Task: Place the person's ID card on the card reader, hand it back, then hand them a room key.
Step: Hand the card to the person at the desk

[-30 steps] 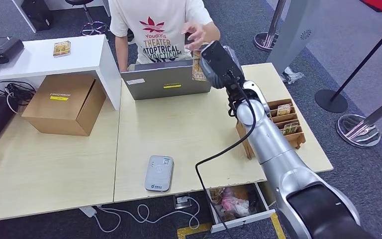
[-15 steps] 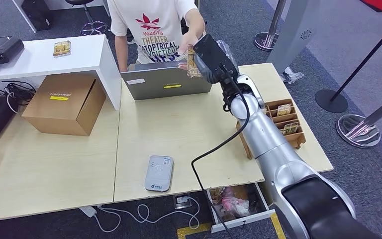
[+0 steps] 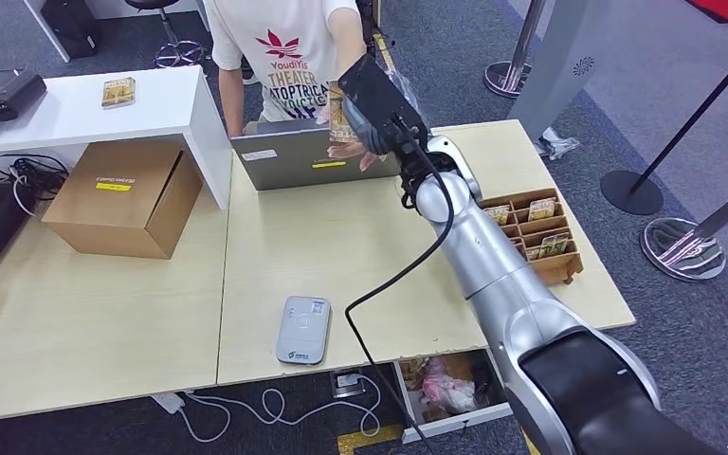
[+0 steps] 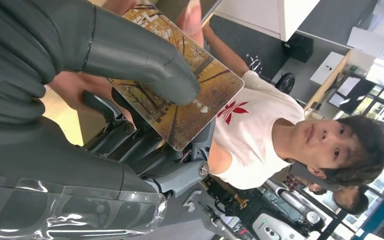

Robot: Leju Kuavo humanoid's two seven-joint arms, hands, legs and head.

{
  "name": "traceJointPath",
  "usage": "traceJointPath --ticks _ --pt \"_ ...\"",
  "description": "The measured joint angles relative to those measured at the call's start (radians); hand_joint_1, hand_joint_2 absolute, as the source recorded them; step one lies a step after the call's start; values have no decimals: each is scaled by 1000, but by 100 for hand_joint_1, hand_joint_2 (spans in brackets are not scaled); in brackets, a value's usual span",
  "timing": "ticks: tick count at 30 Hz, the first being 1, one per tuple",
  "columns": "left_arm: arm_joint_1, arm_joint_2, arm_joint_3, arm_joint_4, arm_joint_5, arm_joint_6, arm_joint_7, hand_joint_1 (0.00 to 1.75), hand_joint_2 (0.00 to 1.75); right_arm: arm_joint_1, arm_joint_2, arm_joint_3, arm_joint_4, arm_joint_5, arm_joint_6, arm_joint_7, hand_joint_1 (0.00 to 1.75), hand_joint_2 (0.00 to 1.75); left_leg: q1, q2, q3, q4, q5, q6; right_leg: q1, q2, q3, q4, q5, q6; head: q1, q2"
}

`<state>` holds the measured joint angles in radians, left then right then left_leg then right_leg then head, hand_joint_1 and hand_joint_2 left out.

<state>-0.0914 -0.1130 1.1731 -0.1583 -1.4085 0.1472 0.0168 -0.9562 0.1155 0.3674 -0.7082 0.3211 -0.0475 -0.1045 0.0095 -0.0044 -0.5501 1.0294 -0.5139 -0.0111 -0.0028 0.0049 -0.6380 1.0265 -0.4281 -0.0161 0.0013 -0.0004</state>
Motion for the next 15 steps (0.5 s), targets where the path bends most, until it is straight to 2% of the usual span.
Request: traceJointPath --ticks 14,15 --pt "2 0 1 0 8 2 -9 0 0 -7 15 2 12 -2 10 4 175 175 0 0 0 0 0 0 0 0 0 0 0 0 0 0" --pt "2 0 1 0 8 1 -10 0 0 -7 16 2 13 -2 10 4 170 175 0 0 0 0 0 0 0 0 0 0 0 0 0 0"
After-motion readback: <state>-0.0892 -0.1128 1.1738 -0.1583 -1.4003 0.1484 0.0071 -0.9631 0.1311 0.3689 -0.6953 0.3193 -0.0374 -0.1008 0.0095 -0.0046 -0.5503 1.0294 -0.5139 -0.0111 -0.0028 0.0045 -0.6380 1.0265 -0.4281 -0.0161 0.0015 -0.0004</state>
